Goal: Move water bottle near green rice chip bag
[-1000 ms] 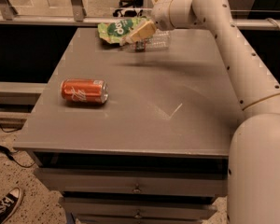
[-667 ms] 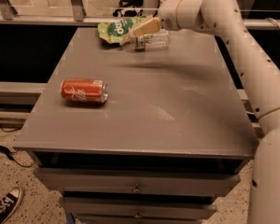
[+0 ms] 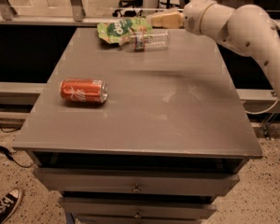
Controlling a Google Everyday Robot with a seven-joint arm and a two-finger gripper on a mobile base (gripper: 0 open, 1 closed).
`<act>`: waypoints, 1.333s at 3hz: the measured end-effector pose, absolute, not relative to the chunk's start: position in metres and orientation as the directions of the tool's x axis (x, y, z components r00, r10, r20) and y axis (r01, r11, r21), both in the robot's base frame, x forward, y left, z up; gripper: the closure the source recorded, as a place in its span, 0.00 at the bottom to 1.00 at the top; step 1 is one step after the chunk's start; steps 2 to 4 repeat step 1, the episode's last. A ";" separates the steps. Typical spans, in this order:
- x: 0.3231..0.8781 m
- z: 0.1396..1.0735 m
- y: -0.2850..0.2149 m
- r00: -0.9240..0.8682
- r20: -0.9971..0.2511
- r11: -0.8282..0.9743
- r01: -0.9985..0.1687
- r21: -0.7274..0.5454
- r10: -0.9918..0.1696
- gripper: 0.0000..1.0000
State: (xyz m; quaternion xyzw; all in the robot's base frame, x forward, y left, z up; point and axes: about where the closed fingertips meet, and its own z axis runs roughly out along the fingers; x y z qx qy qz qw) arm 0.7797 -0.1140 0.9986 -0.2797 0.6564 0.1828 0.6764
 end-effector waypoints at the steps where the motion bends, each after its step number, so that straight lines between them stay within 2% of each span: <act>1: 0.754 1.015 -0.183 0.100 -0.993 0.880 -0.464 -0.107 -0.067 0.00; 4: 0.754 1.015 -0.183 0.100 -0.993 0.880 -0.464 -0.107 -0.067 0.00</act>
Offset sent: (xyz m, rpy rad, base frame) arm 0.0000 0.0000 0.0000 0.0000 0.0000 0.0000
